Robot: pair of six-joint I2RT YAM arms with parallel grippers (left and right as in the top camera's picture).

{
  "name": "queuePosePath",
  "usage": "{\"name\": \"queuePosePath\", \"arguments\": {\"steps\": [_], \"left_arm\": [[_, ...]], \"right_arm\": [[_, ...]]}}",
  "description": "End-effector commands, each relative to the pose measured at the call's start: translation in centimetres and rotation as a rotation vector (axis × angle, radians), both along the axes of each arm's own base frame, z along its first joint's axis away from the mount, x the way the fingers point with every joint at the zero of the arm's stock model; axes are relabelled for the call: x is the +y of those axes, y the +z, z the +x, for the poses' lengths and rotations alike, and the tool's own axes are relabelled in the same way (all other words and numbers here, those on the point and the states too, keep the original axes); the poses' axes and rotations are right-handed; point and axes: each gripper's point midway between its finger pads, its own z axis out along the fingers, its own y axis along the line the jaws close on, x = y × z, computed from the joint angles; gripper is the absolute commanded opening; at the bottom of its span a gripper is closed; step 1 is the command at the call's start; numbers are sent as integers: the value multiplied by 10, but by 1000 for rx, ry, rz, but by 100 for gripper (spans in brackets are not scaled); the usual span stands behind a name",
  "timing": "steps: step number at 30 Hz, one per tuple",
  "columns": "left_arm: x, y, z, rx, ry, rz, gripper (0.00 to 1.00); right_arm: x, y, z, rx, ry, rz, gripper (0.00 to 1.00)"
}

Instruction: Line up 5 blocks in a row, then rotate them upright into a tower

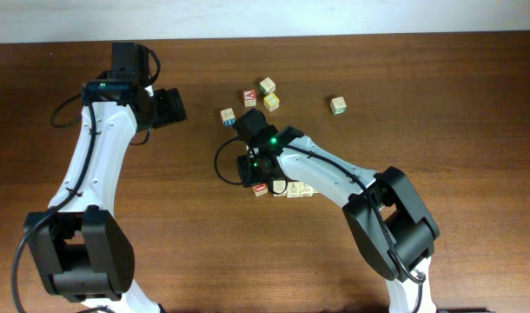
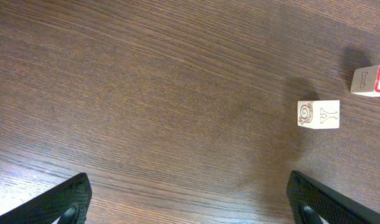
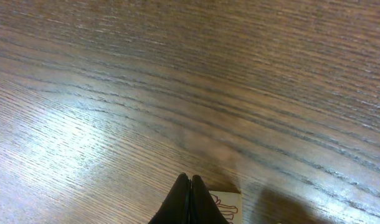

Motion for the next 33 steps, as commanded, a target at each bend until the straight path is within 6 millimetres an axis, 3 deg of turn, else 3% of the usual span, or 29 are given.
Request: {"name": "queuePosePath", "arguments": {"steps": [1, 16, 22, 25, 29, 33], "left_arm": [[3, -1, 2, 2, 19, 9, 99], [3, -1, 2, 2, 19, 8, 99], [16, 0, 3, -5, 49, 75, 99], [25, 1, 3, -8, 71, 93, 99], [38, 1, 1, -4, 101, 93, 99], [39, 0, 1, -2, 102, 69, 99]], "right_arm": [[1, 1, 1, -1, 1, -3, 4], [-20, -1, 12, 6, -116, -45, 4], [4, 34, 27, -88, 8, 0, 4], [19, 45, 18, -91, 46, 4, 4], [33, 39, -5, -66, 92, -21, 4], [32, 30, -18, -61, 71, -82, 4]]}}
